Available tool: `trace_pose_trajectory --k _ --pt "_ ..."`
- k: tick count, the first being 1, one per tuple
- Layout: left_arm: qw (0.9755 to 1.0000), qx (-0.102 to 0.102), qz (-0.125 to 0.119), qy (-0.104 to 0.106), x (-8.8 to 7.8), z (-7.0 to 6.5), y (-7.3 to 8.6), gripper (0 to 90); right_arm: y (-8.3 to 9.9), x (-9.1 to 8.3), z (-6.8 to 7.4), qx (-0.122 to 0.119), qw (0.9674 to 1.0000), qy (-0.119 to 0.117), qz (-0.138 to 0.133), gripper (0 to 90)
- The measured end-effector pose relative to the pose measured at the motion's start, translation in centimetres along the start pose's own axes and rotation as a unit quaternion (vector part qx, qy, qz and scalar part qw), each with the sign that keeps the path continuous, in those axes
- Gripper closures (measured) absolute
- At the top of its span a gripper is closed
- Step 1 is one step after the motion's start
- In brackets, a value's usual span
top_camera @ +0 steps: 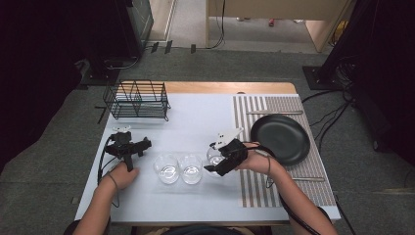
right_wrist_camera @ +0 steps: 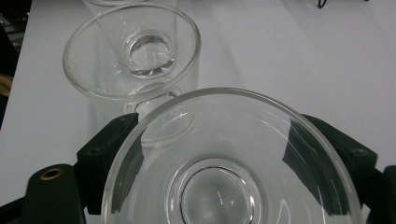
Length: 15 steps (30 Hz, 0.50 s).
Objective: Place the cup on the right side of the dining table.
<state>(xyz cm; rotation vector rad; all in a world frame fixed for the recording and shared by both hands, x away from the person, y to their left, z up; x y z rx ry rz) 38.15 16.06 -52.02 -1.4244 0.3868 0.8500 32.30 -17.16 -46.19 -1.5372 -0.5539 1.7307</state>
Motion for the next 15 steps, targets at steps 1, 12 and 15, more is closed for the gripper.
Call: trace_pose_trajectory --k 1,12,15 --pt "1.0000 0.000 0.000 0.000 0.00 0.00 0.00 0.0 0.00 -0.01 -0.03 0.001 1.0000 0.002 0.000 18.4" --pt "1.0000 0.000 0.000 0.000 0.00 0.00 0.00 0.0 -0.04 -0.01 -0.28 0.005 0.9999 0.012 -0.001 18.4" --pt "1.0000 0.000 0.000 0.000 0.00 0.00 0.00 0.0 -0.05 -0.02 -0.38 0.007 0.9999 0.015 -0.001 18.4"
Point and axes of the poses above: each handheld gripper's, and its own axes: x roughly forward along the jaws, y roughly out of its underside, z roughly to its left, the point moved 3 cm from there along x, roughly forward along the jaws, and after that the axes turned 12 degrees about -y, right-handed, at the moved point
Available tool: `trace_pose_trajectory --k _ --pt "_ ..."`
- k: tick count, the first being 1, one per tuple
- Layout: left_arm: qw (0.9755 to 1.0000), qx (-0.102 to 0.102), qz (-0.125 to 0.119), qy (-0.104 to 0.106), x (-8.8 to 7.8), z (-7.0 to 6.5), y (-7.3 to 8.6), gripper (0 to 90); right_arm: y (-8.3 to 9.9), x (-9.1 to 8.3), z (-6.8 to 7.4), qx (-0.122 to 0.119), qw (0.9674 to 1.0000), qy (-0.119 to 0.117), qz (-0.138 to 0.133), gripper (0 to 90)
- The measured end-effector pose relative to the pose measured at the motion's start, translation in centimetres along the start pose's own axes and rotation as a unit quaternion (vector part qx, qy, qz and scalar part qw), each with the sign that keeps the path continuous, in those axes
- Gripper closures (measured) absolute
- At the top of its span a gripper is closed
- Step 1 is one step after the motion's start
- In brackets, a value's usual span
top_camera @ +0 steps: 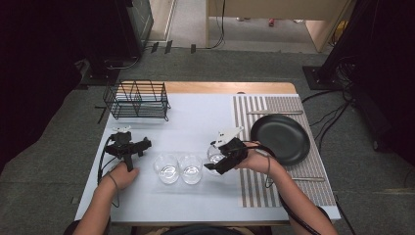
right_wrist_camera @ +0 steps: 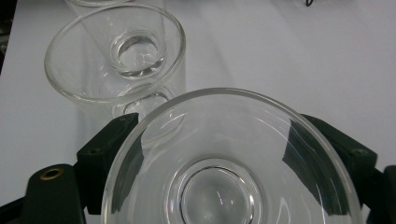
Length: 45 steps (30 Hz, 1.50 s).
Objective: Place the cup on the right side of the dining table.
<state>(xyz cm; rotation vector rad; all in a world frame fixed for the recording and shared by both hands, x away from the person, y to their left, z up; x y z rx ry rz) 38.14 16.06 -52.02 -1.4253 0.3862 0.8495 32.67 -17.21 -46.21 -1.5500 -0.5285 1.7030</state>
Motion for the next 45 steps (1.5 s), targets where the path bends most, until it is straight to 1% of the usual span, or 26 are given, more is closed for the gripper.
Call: trace_pose_trajectory --k 8,23,33,45 --pt "1.0000 0.000 0.000 0.000 0.0 0.0 0.0 0.0 -0.1 0.0 -0.2 0.004 0.9999 0.009 -0.003 18.4" --pt "1.0000 0.000 -0.001 0.000 0.0 0.0 0.0 0.0 -0.1 0.0 -0.9 0.022 0.9990 0.039 -0.006 18.4" --pt "1.0000 0.000 -0.001 0.000 0.0 0.0 0.0 0.0 -0.1 -0.2 -1.4 0.040 0.9972 0.062 -0.009 18.4" --pt "1.0000 0.000 -0.001 0.000 0.0 0.0 0.0 0.0 -0.1 -0.3 -2.0 0.057 0.9950 0.080 -0.014 18.4"
Point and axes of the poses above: each handheld gripper's, and its own axes: x roughly forward along the jaws, y roughly out of its underside, z roughly to its left, the point moved 3 cm from there along x, roughly forward along the jaws, and after that the axes turned 12 degrees about -y, right-handed, at the moved point
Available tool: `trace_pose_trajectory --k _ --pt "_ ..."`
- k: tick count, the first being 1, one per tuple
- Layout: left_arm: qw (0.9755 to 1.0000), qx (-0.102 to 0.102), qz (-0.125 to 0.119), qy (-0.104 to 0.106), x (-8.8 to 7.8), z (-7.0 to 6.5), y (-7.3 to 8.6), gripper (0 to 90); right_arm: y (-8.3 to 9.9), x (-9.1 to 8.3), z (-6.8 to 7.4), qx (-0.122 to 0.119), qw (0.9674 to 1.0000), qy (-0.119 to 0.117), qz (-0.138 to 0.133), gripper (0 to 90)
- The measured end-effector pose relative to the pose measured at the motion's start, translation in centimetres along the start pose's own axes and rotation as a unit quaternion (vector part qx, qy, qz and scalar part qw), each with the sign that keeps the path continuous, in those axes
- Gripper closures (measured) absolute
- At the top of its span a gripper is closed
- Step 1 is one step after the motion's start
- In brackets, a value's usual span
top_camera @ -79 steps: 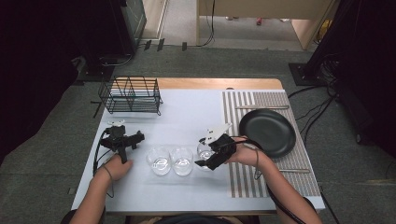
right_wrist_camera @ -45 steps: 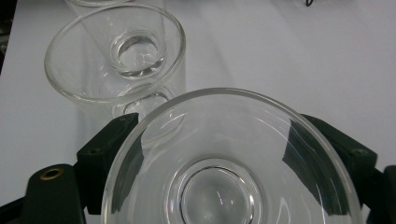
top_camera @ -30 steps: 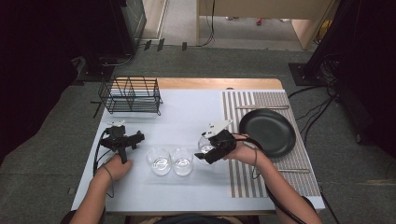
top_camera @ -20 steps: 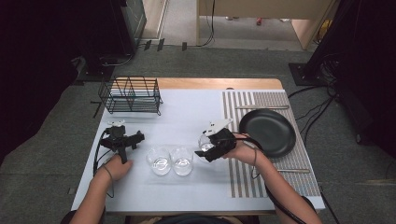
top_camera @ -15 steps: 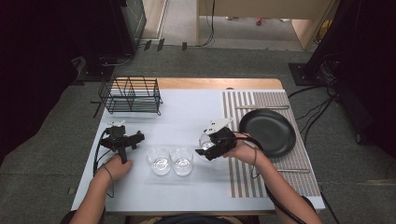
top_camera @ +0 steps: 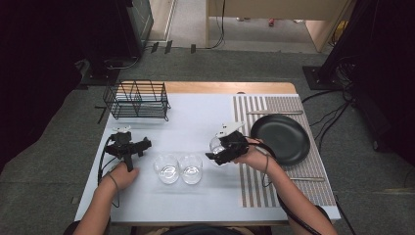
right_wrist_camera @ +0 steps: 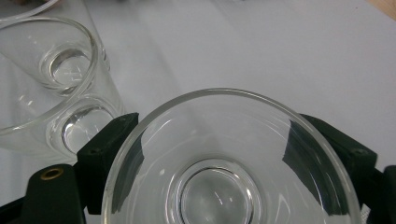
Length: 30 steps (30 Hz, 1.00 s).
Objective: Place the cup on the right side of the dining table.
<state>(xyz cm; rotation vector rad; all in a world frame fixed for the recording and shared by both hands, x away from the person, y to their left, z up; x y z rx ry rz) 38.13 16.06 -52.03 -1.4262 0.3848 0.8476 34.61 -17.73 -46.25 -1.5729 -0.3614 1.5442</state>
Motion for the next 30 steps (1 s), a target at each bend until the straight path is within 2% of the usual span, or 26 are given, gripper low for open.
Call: trace_pose_trajectory --k 19,30 --pt "1.0000 0.000 -0.001 0.000 0.0 0.0 0.0 0.0 -0.3 -0.1 -0.8 0.017 0.9996 0.022 -0.009 18.4" --pt "1.0000 0.000 -0.001 0.000 0.0 0.0 0.0 0.0 -0.5 -0.1 -1.1 0.019 0.9993 0.030 -0.012 18.4"
Point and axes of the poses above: each handheld gripper's, and its own axes: x roughly forward along the jaws, y roughly out of its underside, z roughly to its left, the point moved 3 cm from there along x, roughly forward along the jaws, and after that the axes turned 12 degrees about -y, right-handed, at the moved point
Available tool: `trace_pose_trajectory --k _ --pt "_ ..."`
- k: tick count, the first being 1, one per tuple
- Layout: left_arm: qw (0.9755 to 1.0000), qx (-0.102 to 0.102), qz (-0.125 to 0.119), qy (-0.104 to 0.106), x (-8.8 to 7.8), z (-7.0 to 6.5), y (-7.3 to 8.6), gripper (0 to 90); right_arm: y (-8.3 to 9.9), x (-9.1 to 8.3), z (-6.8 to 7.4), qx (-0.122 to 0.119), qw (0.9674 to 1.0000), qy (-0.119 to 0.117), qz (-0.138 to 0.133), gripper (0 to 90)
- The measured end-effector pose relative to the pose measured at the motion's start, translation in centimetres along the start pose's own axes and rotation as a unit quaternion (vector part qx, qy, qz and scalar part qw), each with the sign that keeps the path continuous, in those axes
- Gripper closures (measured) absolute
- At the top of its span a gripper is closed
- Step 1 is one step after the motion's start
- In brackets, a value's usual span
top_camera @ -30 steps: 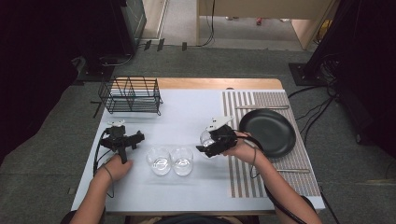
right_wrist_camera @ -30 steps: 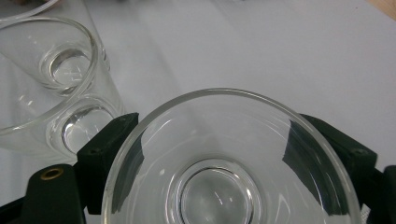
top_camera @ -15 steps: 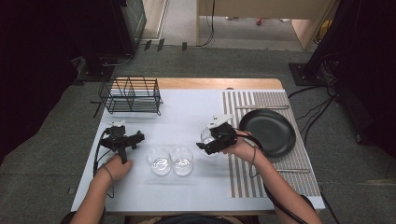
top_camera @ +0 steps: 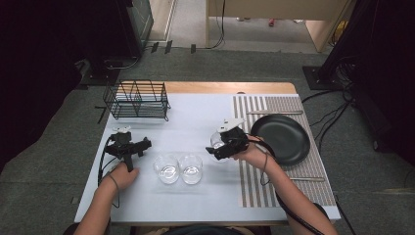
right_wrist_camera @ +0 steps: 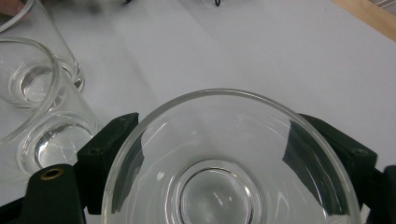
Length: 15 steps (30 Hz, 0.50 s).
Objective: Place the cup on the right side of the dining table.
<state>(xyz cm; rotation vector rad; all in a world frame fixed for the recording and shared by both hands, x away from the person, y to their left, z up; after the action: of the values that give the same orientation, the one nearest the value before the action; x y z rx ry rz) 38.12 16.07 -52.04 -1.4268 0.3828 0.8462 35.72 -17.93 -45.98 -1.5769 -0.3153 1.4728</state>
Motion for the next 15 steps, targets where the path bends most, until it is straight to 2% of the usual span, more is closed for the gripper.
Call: trace_pose_trajectory --k 15 --pt "1.0000 0.000 0.000 0.000 -0.01 0.01 0.01 0.0 -0.15 0.12 -0.67 0.004 0.9998 0.017 -0.002 18.4"
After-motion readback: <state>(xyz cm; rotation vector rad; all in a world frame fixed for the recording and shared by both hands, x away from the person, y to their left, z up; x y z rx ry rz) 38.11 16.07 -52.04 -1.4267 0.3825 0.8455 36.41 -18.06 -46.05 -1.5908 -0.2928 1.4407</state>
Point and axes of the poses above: each handheld gripper's, and its own axes: x roughly forward along the jaws, y roughly out of its underside, z roughly to its left, the point moved 3 cm from there along x, roughly forward along the jaws, and after that the axes turned 12 degrees about -y, right-handed, at the moved point
